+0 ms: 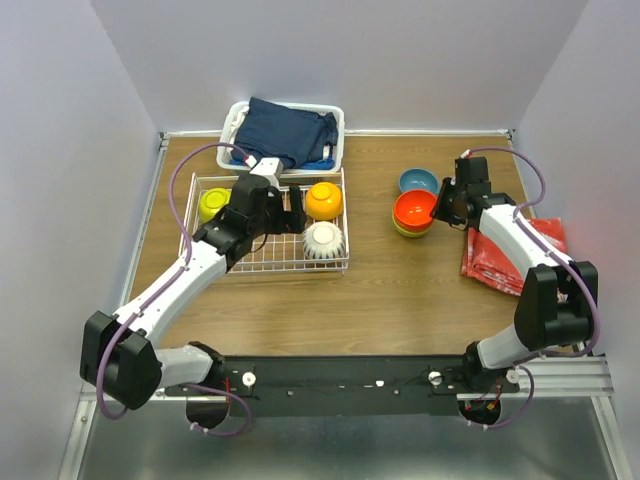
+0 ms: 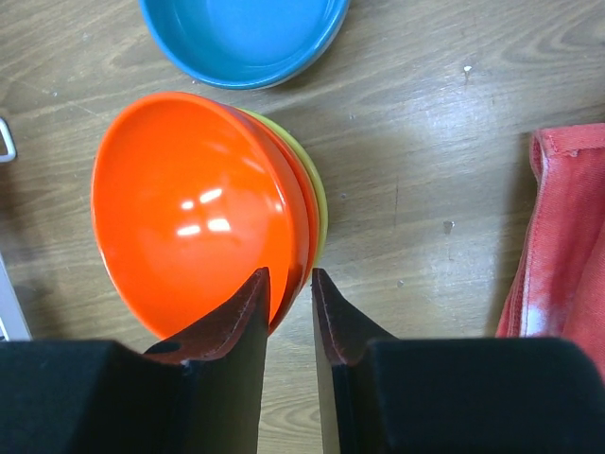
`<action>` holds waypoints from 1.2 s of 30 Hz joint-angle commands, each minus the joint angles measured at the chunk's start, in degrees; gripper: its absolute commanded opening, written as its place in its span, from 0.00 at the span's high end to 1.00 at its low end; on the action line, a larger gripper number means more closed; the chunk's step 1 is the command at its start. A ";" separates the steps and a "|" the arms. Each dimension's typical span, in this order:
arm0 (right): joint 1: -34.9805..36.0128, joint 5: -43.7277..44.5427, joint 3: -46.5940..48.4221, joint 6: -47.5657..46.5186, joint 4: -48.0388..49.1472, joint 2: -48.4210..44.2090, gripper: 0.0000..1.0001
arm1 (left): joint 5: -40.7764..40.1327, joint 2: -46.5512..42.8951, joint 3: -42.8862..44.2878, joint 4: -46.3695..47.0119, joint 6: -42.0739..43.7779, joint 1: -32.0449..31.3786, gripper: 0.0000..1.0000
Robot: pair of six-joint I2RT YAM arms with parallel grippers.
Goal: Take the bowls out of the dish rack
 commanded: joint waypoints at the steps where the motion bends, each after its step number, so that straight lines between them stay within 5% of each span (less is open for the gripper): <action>1: -0.22 0.77 -0.96 -0.11 0.24 0.54 0.65 | 1.45 2.16 3.09 -0.63 -0.84 1.35 0.01; 12: -0.22 -8.18 2.03 1.82 -2.84 -8.51 0.41 | 6.82 9.54 7.22 1.66 -6.90 6.98 0.01; 24: -0.22 -16.10 -4.56 0.77 0.06 -17.74 0.13 | -25.69 16.83 18.12 -11.78 18.21 8.74 0.01; 28: -0.31 -16.54 -5.00 -0.38 0.06 -18.27 0.08 | -35.87 22.18 20.76 -13.81 21.13 8.74 0.01; 36: -0.31 -17.68 -5.44 -2.66 0.15 -17.83 0.06 | -43.54 30.54 25.77 -15.66 23.77 8.74 0.01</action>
